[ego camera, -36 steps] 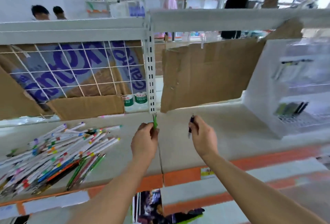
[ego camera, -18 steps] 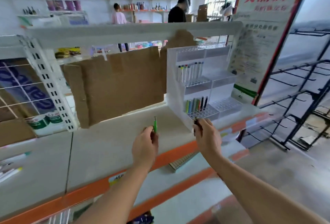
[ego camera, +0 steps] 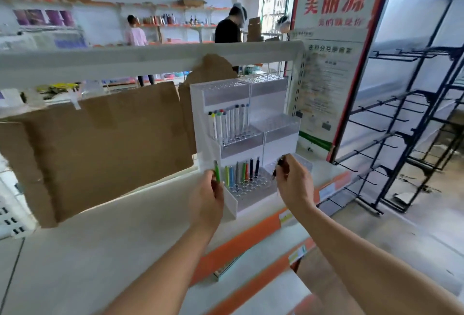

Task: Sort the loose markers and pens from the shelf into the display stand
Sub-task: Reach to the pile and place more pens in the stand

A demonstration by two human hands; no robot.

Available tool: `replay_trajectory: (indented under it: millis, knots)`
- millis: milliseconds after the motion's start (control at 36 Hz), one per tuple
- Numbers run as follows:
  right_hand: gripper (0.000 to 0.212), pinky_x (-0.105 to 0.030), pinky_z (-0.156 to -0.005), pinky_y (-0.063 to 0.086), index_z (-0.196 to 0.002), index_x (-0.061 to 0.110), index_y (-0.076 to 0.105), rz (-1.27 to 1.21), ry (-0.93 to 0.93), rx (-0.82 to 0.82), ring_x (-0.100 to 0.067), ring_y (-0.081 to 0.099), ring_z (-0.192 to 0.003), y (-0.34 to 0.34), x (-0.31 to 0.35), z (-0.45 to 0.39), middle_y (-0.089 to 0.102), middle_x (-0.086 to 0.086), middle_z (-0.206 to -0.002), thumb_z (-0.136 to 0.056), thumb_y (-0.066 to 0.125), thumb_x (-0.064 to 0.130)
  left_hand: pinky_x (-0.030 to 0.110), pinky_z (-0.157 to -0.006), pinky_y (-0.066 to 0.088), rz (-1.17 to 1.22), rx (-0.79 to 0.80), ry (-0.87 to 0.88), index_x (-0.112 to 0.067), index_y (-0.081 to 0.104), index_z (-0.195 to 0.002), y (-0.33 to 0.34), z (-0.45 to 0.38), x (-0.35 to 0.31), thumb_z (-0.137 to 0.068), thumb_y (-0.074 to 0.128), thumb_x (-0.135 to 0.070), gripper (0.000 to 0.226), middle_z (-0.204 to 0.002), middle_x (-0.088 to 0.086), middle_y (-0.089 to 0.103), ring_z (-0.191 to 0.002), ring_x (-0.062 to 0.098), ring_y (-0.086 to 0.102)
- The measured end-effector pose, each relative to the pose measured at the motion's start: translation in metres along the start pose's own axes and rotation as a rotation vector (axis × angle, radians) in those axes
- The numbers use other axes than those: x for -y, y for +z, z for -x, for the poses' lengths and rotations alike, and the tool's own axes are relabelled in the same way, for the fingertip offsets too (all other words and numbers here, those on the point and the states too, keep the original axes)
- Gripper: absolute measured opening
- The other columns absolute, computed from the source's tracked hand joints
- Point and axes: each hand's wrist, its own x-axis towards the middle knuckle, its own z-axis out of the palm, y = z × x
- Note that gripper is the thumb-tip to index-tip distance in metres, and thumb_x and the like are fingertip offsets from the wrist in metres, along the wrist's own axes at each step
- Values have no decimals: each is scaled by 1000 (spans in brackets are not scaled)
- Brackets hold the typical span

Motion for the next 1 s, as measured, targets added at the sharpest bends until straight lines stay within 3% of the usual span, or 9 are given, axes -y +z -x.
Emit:
replay_trajectory:
  millis: [56,139,222,417,556,722,861,1000]
  knots:
    - [12,-33,-53,36,-83,12,48,12,13,5,-26,52,-64,6,-3,-12,56,-4,-72,-94,50,14,40,-58,34,8,-48,20,-25,39,-77,6,-12,0,-88,40,-22,12,-70,-1,41,-63,22,40]
    - [8,-34,-56,39,-88,9,53,0,17,-2,-27,54,-68,15,-8,-27,60,-6,-76,-94,51,14,32,-62,34,-95,-114,15,-4,55,-97,11,-24,4,-93,50,-9,8,-93,8,49,-73,26,48]
    - [8,-35,-57,40,-91,8,54,-19,21,-5,-28,54,-69,24,-14,-39,61,-7,-78,-95,50,14,31,-62,32,-182,-153,-13,-2,57,-103,15,-30,7,-91,55,-8,14,-102,14,54,-79,33,53]
    - [9,-36,-58,39,-90,6,54,-43,1,48,-29,52,-68,46,-28,-67,57,-7,-74,-95,49,12,30,-61,33,-259,-205,-48,-1,60,-104,28,-38,11,-88,59,-5,17,-100,16,59,-80,37,57]
    - [9,-33,-53,36,-85,10,51,-55,-41,163,-27,53,-64,58,-43,-78,57,-4,-69,-94,52,12,33,-61,40,-289,-255,-78,-1,60,-104,40,-34,5,-87,60,-5,17,-100,17,60,-78,38,59]
    - [9,-33,-51,37,-82,8,53,-98,-121,266,-29,55,-62,65,-57,-88,60,-7,-68,-91,54,8,33,-62,38,-334,-315,-168,-1,61,-108,53,-29,-1,-89,59,-7,21,-106,16,59,-81,38,59]
    - [7,-32,-53,35,-87,4,56,-27,-155,371,-30,55,-67,69,-66,-92,60,-9,-73,-91,54,10,31,-61,35,-359,-345,-206,-3,60,-110,57,-25,-4,-90,59,-9,21,-107,14,58,-80,36,60]
    - [13,-32,-53,38,-84,11,56,80,-143,382,-32,57,-69,74,-70,-92,65,-10,-77,-94,50,17,32,-62,39,-378,-353,-239,-5,59,-111,57,-21,0,-91,58,-10,21,-107,12,58,-77,34,61]
